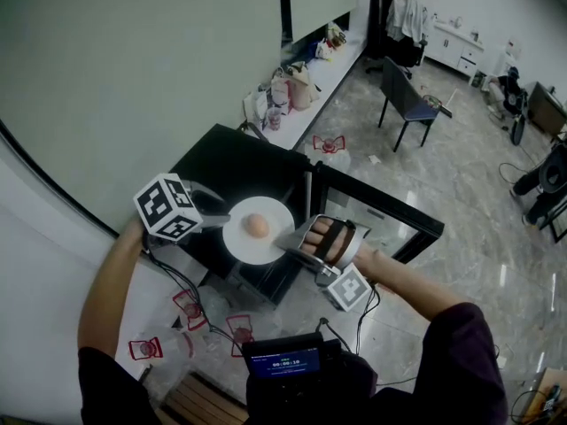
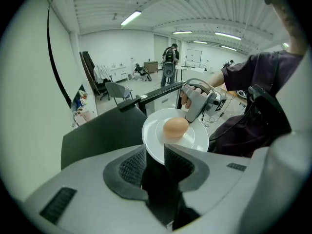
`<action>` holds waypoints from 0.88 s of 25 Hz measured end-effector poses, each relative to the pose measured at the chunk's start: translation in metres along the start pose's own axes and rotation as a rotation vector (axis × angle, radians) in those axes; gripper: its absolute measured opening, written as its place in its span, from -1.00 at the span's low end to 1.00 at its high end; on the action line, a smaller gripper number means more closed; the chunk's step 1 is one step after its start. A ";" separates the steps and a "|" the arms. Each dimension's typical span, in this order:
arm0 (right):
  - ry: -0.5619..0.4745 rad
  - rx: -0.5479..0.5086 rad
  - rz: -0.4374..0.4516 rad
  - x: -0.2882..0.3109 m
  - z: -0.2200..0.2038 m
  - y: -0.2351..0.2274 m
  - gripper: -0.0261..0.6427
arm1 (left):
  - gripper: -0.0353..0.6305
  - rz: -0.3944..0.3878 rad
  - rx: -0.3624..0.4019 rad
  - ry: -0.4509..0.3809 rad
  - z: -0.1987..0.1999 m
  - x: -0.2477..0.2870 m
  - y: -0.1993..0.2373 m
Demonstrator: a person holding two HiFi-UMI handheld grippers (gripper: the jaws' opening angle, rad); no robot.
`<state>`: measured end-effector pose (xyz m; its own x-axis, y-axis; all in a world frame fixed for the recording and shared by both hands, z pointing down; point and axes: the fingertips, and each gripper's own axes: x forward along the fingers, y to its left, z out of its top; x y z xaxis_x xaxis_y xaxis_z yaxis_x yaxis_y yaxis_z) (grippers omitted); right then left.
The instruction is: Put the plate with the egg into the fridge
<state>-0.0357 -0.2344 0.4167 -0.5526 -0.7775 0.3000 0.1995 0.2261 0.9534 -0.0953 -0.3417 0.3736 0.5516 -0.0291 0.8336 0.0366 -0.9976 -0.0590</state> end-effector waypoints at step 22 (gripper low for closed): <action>-0.099 0.008 0.063 -0.139 -0.009 0.128 -0.87 | -0.61 0.465 -0.258 -0.311 0.088 0.104 -0.207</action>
<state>0.0739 -0.1029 0.4972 -0.6167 -0.6996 0.3609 0.2304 0.2779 0.9326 0.0279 -0.1329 0.4242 0.6797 -0.4841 0.5511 -0.4479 -0.8689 -0.2108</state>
